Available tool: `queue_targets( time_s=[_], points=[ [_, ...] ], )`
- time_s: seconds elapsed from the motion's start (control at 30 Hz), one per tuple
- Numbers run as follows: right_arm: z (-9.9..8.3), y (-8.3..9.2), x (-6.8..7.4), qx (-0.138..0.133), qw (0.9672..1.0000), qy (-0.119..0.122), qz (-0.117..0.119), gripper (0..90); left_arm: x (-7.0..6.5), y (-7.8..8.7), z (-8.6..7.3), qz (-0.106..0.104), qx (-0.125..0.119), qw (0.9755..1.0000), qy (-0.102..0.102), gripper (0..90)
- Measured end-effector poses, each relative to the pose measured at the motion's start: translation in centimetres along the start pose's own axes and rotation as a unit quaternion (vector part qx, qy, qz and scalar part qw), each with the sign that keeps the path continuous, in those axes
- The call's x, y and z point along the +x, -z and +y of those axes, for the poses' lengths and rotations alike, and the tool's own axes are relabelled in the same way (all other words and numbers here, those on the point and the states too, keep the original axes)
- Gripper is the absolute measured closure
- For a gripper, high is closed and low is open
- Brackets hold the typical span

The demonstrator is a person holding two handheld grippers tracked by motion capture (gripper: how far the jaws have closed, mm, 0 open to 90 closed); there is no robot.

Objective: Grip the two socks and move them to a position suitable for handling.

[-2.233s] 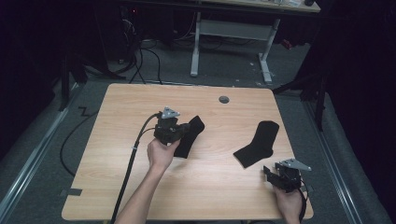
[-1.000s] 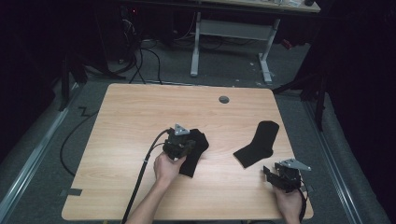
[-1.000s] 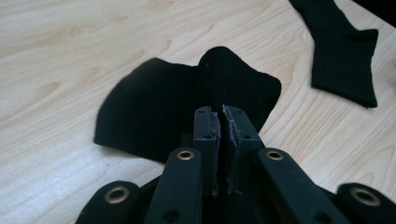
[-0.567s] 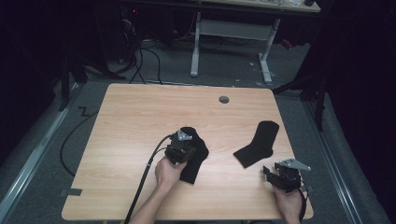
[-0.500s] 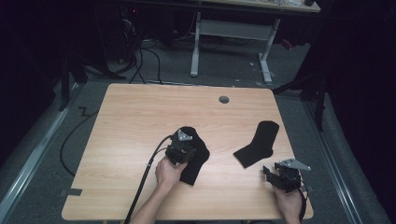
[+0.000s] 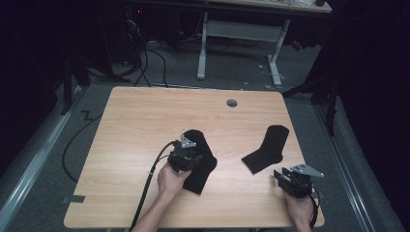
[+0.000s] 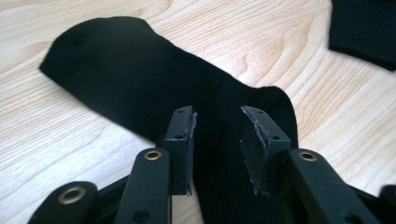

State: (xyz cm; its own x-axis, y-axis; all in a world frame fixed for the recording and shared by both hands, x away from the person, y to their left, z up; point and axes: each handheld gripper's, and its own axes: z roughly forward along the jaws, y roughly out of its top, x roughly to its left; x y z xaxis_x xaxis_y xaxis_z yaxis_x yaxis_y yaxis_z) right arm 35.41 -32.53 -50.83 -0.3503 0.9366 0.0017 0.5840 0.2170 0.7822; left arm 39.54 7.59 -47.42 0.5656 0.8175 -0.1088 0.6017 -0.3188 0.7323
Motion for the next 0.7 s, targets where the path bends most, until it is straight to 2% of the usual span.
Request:
queue_targets(
  time_s=[0.07, 0.13, 0.17, 0.2, 0.27, 0.4, 0.47, 0.53, 0.57, 0.6, 0.63, 0.67, 0.7],
  points=[
    [0.2, 0.4, 0.4, -0.014, 0.9997, 0.004, 0.017, 69.5, 0.1, 0.5, -0.4, 0.004, 0.001, 1.0000, -0.003, 64.4],
    [0.5, 0.6, 1.0, -0.019, 0.9992, 0.019, 0.030, 73.9, 0.2, 0.7, -0.6, 0.006, 0.003, 1.0000, -0.005, 64.4],
    [0.5, 0.6, 1.0, -0.019, 0.9992, 0.019, 0.030, 73.9, 0.3, 0.8, -0.9, 0.007, 0.004, 0.9999, -0.007, 64.4],
    [1.0, 0.5, 1.8, -0.019, 0.9983, 0.032, 0.044, 77.0, 0.3, 1.0, -1.3, 0.008, 0.007, 0.9999, -0.013, 64.5],
    [1.5, 0.3, 2.5, -0.018, 0.9972, 0.044, 0.058, 78.3, 0.3, 1.2, -1.7, 0.013, 0.013, 0.9996, -0.023, 64.6],
    [2.9, -0.5, 4.1, -0.012, 0.9941, 0.062, 0.089, 78.7, 0.2, 1.1, -2.4, 0.008, 0.018, 0.9995, -0.026, 64.3],
    [3.1, -0.7, 4.4, -0.013, 0.9933, 0.063, 0.097, 78.6, 0.1, 1.0, -2.7, 0.007, 0.022, 0.9993, -0.028, 64.4],
    [3.7, -1.0, 5.5, -0.016, 0.9904, 0.068, 0.120, 77.2, -0.2, 0.9, -3.1, 0.006, 0.026, 0.9992, -0.031, 66.0],
    [4.2, -1.2, 6.7, -0.015, 0.9875, 0.077, 0.136, 76.2, -0.3, 0.8, -3.3, 0.000, 0.024, 0.9993, -0.028, 69.2],
    [4.4, -1.4, 7.2, -0.013, 0.9862, 0.085, 0.142, 76.0, -0.3, 0.7, -3.5, -0.001, 0.025, 0.9992, -0.030, 70.5],
    [4.4, -1.4, 7.2, -0.013, 0.9862, 0.085, 0.142, 76.0, -0.3, 0.7, -3.5, -0.001, 0.025, 0.9992, -0.030, 72.2],
    [4.8, -2.1, 8.2, -0.004, 0.9843, 0.092, 0.151, 73.9, -0.4, 0.5, -3.6, -0.002, 0.028, 0.9991, -0.032, 74.0],
    [4.9, -2.4, 8.5, -0.001, 0.9836, 0.095, 0.153, 71.5, -0.4, 0.5, -3.6, -0.002, 0.028, 0.9991, -0.032, 75.4]
  ],
)
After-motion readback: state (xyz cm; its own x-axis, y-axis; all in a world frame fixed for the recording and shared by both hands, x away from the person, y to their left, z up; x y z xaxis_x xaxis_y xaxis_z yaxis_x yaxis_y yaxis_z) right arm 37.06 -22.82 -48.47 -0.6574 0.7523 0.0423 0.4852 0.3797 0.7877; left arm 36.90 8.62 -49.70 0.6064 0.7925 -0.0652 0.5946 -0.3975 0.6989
